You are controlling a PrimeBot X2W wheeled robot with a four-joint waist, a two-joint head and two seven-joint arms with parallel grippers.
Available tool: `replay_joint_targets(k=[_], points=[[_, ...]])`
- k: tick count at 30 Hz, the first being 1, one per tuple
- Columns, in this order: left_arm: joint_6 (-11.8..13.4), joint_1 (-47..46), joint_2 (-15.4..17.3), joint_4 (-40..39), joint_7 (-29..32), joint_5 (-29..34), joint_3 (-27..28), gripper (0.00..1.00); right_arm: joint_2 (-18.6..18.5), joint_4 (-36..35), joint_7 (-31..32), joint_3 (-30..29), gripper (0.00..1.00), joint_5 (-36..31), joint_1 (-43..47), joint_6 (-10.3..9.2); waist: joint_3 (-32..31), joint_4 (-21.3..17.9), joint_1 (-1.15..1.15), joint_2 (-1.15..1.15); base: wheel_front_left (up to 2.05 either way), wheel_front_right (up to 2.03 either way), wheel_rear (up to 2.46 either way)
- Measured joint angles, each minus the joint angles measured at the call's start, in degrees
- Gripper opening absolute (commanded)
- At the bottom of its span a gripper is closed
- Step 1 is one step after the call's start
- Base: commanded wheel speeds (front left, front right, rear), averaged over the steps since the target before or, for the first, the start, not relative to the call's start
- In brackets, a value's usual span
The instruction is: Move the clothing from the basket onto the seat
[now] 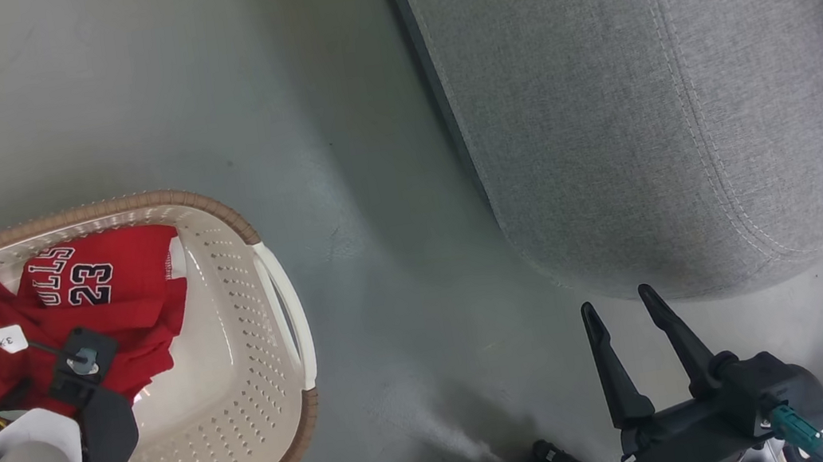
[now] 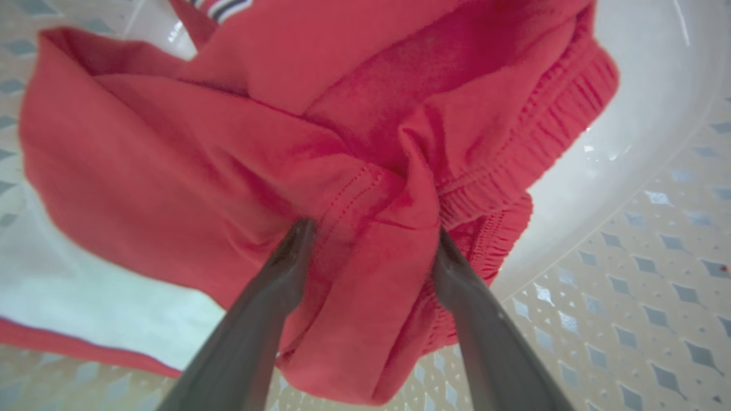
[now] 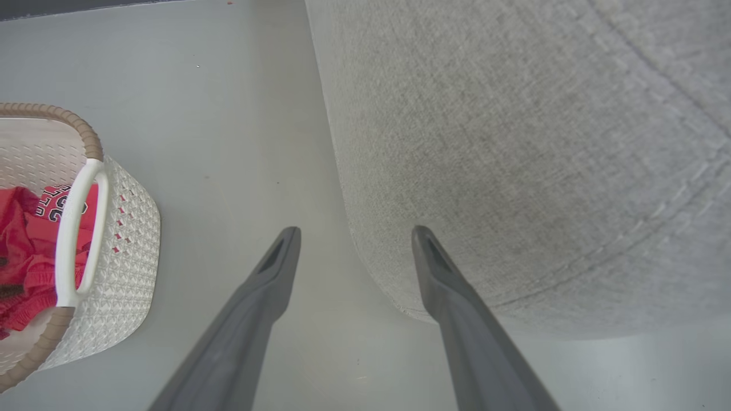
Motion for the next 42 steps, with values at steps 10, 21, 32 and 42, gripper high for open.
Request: replay_joint_targets(k=[10,21,32,42], points=[[0.0,-2.2,-1.0,3.0,1.4,0.0,-0.3,1.0,0.0,-1.1,0.0,0.3,1.0,-0.6,1.0,-0.49,0.9,0.5,0.0,0.0,0.0,0.0,0.0],[0.0,-2.5,-1.6,5.4,1.9,-1.6,0.4,0.0,0.0,-2.1,0.0,0.3,1.0,-1.2,0.9,-0.51,1.0,0.7,0.0,0.0,0.0,0.0,0.0],[0.0,-1.8,-0.9,6.1,-1.3,-3.1,1.8,0.0,0.0,-1.6,0.0,2.2,1.0,-1.0,-1.9,-0.49,-0.8,-0.3,0.0,0.0,0.0,0.0,0.0],[0.0,4.1,-3.0,7.2,-5.0,-3.6,1.8,0.0,0.0,1.7,0.0,3.3,1.0,1.6,-5.2,-0.48,-5.5,-1.8,0.0,0.0,0.0,0.0,0.0]])
